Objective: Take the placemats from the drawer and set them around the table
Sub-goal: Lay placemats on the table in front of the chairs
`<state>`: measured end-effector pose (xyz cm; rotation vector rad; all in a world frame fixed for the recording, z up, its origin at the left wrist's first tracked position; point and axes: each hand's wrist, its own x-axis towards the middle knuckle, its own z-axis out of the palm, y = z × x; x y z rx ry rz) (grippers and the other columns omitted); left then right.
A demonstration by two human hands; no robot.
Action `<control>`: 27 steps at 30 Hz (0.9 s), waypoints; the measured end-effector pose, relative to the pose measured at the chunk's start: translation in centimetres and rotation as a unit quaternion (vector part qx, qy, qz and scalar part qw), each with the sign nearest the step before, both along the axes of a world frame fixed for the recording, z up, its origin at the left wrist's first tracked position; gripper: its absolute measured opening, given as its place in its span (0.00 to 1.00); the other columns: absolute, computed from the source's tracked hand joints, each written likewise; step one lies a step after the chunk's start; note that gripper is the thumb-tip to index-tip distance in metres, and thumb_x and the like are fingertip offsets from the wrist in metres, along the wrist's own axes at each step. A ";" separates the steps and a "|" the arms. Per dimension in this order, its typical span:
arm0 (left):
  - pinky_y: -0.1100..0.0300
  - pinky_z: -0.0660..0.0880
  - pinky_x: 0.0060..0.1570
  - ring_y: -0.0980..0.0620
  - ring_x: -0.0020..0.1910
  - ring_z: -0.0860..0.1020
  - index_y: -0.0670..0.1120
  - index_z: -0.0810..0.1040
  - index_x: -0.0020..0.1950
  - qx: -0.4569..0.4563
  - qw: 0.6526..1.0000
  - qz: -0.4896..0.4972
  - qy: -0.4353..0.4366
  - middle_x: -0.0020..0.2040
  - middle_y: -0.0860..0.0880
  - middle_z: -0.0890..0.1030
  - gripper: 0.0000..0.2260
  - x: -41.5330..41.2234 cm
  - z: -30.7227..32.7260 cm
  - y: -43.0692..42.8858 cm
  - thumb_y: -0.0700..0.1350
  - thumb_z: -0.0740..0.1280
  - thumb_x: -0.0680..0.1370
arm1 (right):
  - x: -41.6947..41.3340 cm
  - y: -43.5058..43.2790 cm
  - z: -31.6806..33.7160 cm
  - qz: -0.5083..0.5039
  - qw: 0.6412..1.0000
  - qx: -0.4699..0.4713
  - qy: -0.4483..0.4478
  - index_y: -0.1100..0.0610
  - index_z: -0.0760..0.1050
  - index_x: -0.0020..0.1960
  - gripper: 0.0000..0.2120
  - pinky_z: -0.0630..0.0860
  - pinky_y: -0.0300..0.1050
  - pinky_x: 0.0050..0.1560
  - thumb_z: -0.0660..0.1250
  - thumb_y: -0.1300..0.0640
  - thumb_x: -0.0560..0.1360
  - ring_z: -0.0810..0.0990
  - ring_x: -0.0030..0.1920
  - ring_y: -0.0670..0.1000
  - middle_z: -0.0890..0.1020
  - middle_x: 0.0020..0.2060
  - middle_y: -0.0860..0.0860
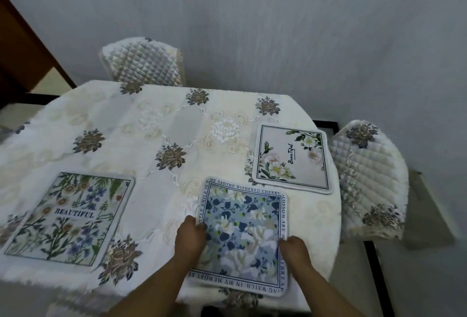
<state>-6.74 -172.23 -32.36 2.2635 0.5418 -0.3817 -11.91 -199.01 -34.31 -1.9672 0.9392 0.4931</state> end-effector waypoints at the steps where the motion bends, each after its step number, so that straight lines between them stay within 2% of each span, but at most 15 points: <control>1: 0.54 0.68 0.36 0.43 0.39 0.76 0.38 0.71 0.46 -0.009 1.000 0.006 -0.005 0.41 0.40 0.78 0.07 -0.2 0.5 -0.2 0.42 0.63 0.79 | -0.1 0.0 0.3 0.010 1.000 -0.003 -0.018 0.57 0.72 0.38 0.10 0.68 0.44 0.33 0.64 0.57 0.78 0.76 0.32 0.53 0.76 0.32 0.53; 3: 0.56 0.66 0.34 0.45 0.37 0.75 0.39 0.71 0.45 -0.021 0.999 0.015 -0.022 0.40 0.41 0.78 0.07 -0.7 1.7 -0.4 0.42 0.64 0.78 | -0.3 0.1 1.2 0.050 0.996 -0.023 -0.067 0.55 0.68 0.37 0.12 0.68 0.46 0.34 0.62 0.56 0.80 0.75 0.33 0.52 0.75 0.32 0.53; 7: 0.56 0.66 0.31 0.46 0.34 0.74 0.43 0.70 0.40 -0.031 0.994 0.063 -0.081 0.35 0.45 0.76 0.08 -2.0 5.1 0.2 0.43 0.65 0.77 | 0.5 0.0 4.1 0.122 0.978 -0.022 -0.168 0.55 0.70 0.41 0.11 0.68 0.45 0.32 0.60 0.54 0.82 0.76 0.34 0.52 0.76 0.34 0.54; 9: 0.57 0.67 0.29 0.46 0.32 0.75 0.43 0.71 0.41 -0.028 0.989 0.104 -0.103 0.35 0.43 0.77 0.08 -3.2 6.9 1.2 0.45 0.65 0.77 | 1.3 0.4 5.4 0.173 0.963 -0.016 -0.204 0.55 0.72 0.44 0.10 0.68 0.45 0.31 0.60 0.52 0.82 0.78 0.33 0.54 0.78 0.33 0.55; 12: 0.57 0.70 0.29 0.48 0.32 0.77 0.45 0.74 0.42 -0.009 0.975 0.169 -0.143 0.35 0.46 0.79 0.07 -5.9 8.8 3.2 0.47 0.68 0.76 | 2.8 1.9 6.5 0.252 0.936 -0.012 -0.246 0.52 0.72 0.44 0.09 0.68 0.44 0.29 0.60 0.52 0.82 0.77 0.31 0.52 0.78 0.31 0.53; 18: 0.60 0.70 0.30 0.52 0.35 0.78 0.48 0.76 0.42 0.038 0.927 0.329 -0.175 0.37 0.51 0.81 0.06 -16.4 11.6 8.9 0.47 0.70 0.75 | 2.0 10.6 8.6 0.401 0.874 0.031 -0.275 0.57 0.69 0.39 0.14 0.64 0.46 0.29 0.62 0.52 0.81 0.72 0.28 0.55 0.74 0.29 0.55; 20: 0.62 0.70 0.27 0.56 0.32 0.79 0.48 0.76 0.40 0.035 0.910 0.371 -0.182 0.36 0.52 0.81 0.06 -19.3 12.7 10.6 0.44 0.70 0.75 | 1.4 13.8 9.4 0.415 0.864 0.037 -0.284 0.55 0.64 0.35 0.17 0.59 0.45 0.28 0.63 0.53 0.80 0.68 0.27 0.52 0.69 0.27 0.52; 22: 0.66 0.67 0.23 0.61 0.30 0.77 0.48 0.76 0.40 0.041 0.881 0.428 -0.197 0.36 0.52 0.82 0.05 -24.0 14.5 13.2 0.44 0.69 0.76 | -0.7 18.2 11.3 0.463 0.831 0.040 -0.306 0.54 0.61 0.34 0.19 0.57 0.45 0.28 0.63 0.53 0.79 0.67 0.27 0.51 0.67 0.27 0.51; 27: 0.64 0.69 0.31 0.58 0.35 0.79 0.48 0.80 0.45 0.087 0.839 0.497 -0.204 0.38 0.54 0.82 0.03 -35.0 17.5 19.4 0.45 0.67 0.76 | -6.5 28.4 14.4 0.543 0.773 0.075 -0.321 0.56 0.63 0.34 0.18 0.59 0.46 0.28 0.64 0.53 0.79 0.70 0.28 0.52 0.70 0.27 0.53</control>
